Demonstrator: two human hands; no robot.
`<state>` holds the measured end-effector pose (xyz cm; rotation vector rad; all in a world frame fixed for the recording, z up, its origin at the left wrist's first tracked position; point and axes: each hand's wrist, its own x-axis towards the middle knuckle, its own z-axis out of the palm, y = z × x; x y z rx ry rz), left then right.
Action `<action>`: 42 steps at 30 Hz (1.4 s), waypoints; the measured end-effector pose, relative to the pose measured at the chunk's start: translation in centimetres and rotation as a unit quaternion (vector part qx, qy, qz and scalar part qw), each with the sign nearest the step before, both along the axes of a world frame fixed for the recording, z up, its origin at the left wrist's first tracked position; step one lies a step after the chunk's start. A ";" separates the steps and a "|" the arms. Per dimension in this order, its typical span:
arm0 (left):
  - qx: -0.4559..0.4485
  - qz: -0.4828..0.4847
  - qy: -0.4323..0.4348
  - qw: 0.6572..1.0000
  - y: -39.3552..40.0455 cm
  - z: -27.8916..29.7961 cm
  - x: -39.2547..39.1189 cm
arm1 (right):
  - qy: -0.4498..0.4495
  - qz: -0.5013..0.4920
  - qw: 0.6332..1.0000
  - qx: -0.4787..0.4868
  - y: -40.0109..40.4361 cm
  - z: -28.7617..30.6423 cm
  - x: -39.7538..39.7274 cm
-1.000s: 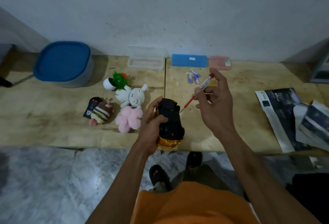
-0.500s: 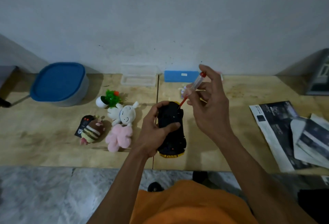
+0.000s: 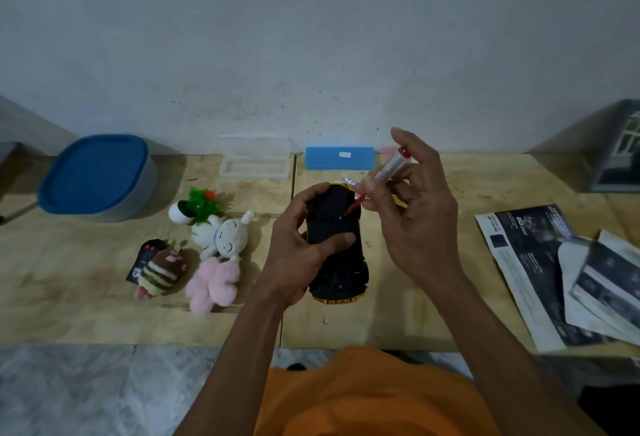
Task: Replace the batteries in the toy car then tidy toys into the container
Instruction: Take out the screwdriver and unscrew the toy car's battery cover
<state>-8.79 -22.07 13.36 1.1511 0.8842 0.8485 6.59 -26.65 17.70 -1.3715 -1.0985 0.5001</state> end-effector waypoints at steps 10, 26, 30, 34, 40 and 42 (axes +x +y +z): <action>-0.007 0.002 0.003 1.000 -0.5 -0.1 -0.9 | 0.007 0.008 1.000 -0.001 -0.1 -0.5 -0.7; -0.024 -0.070 -0.005 0.997 -1.2 0.3 -2.3 | -0.092 -0.011 0.995 0.038 -0.5 -0.6 -1.4; -0.027 -0.082 -0.007 0.996 -1.2 0.1 -2.6 | -0.111 0.005 0.993 0.044 -0.5 -0.5 -1.5; -0.033 -0.083 -0.009 0.996 -1.2 0.2 -2.7 | -0.113 0.030 0.992 0.050 -0.4 -0.5 -1.4; -0.032 -0.071 -0.014 0.997 -0.9 0.2 -2.7 | -0.113 0.071 0.990 0.040 -0.4 0.2 -1.4; -0.033 -0.071 -0.014 0.997 -0.8 0.2 -2.8 | -0.123 0.058 0.990 0.048 -0.2 0.3 -1.4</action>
